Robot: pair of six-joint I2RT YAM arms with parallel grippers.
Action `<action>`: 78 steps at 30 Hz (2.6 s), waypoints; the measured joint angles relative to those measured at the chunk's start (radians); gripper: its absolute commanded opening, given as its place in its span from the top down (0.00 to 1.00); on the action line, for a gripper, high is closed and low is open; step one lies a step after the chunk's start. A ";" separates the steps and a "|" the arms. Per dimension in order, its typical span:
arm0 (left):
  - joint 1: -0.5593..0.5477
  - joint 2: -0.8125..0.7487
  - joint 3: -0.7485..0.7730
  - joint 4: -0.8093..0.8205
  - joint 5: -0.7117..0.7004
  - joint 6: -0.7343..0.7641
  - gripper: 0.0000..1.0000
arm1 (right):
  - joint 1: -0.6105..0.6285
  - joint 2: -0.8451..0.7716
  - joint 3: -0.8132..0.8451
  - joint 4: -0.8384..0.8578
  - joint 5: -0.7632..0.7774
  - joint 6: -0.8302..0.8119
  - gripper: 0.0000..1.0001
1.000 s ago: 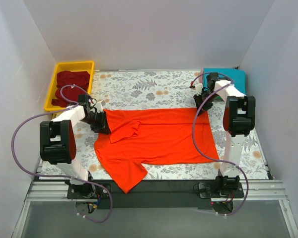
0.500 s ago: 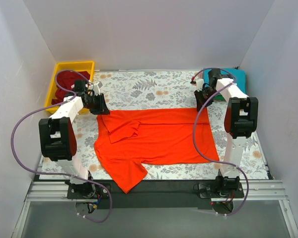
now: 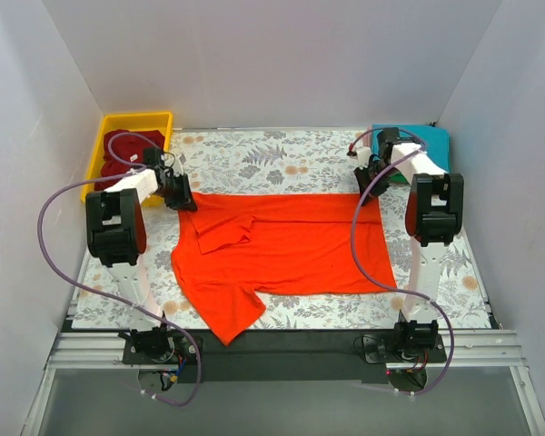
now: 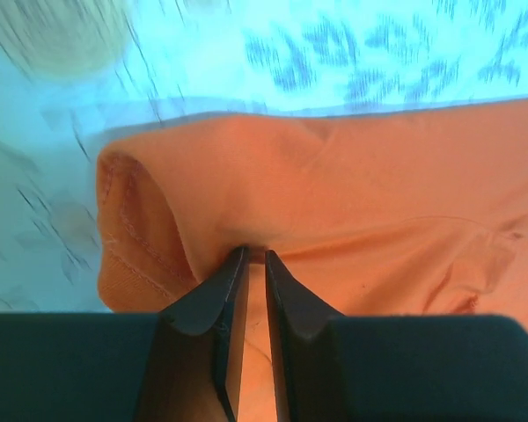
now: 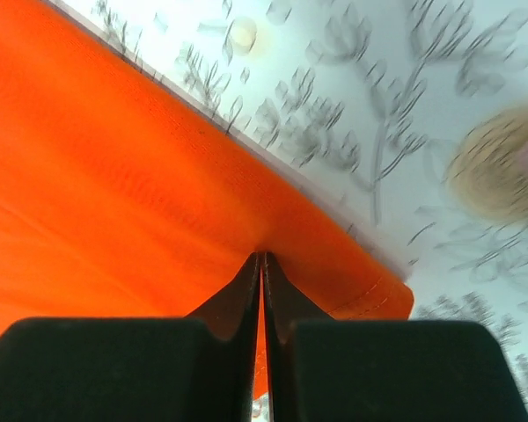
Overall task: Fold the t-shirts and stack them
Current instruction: Fold the tshirt
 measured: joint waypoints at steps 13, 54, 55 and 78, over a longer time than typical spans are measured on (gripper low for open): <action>0.020 0.240 0.399 -0.058 0.087 0.013 0.61 | 0.028 0.141 0.293 0.026 -0.037 0.027 0.55; -0.211 -0.287 -0.268 0.014 -0.162 0.417 0.66 | 0.196 -0.532 -0.401 0.017 0.007 -0.047 0.74; -0.209 -0.283 -0.264 0.014 -0.163 0.408 0.66 | 0.227 -0.485 -0.305 0.025 -0.021 -0.010 0.75; -0.079 -0.187 -0.203 -0.023 0.021 0.107 0.61 | 0.654 0.195 0.301 0.313 -0.129 0.502 0.58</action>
